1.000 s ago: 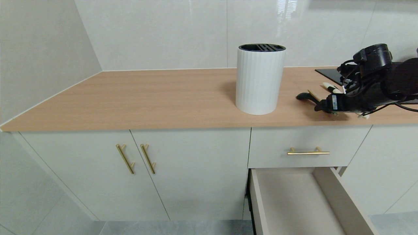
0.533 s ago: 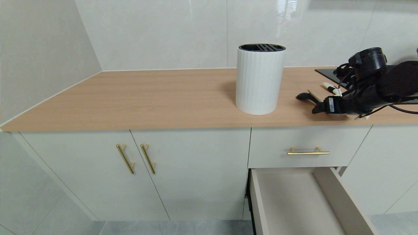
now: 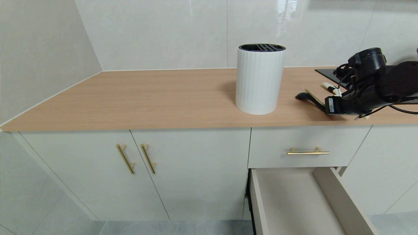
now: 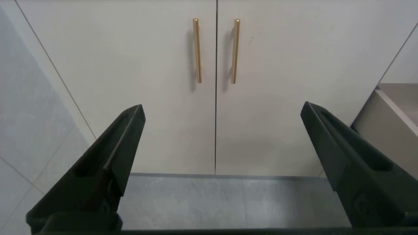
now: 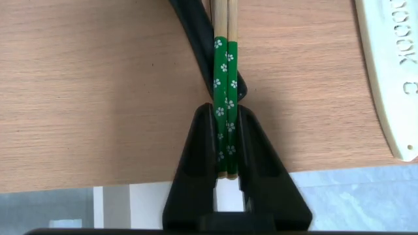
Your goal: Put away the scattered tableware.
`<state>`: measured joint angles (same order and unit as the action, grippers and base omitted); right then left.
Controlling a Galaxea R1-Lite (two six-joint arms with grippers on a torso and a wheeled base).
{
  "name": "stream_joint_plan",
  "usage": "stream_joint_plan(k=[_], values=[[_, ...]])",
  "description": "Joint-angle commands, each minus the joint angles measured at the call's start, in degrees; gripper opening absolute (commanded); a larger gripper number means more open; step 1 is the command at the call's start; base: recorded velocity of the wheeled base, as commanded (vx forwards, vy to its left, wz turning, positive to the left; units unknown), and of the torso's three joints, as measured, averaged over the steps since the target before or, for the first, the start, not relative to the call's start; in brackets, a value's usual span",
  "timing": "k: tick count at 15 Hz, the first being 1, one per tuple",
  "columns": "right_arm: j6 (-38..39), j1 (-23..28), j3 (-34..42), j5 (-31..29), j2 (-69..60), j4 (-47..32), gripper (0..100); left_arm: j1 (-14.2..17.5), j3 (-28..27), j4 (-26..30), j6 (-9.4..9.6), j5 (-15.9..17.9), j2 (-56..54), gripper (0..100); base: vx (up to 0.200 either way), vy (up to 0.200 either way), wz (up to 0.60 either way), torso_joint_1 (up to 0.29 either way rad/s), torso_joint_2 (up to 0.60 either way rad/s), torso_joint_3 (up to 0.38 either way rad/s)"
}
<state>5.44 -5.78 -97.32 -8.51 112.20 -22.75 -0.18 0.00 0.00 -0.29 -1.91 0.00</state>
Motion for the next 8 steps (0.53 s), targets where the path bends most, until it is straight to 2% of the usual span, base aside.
stream_joint_plan(k=[1,4,8], values=[[0.0,0.1,0.0,-0.1,-0.8,-0.1,0,0.0,0.0,0.0,-0.06,0.0,0.1,100,0.000,0.000,0.00,0.000,0.00,0.000],[0.0,0.1,1.7,-1.0,-3.5,0.0,0,0.0,0.0,0.0,-0.06,0.0,0.1,100,0.000,0.000,0.00,0.000,0.00,0.000],[0.1,0.0,10.4,-1.9,-15.5,0.0,0,0.0,0.0,0.0,-0.06,0.0,0.1,100,0.000,0.000,0.00,0.000,0.00,0.000]])
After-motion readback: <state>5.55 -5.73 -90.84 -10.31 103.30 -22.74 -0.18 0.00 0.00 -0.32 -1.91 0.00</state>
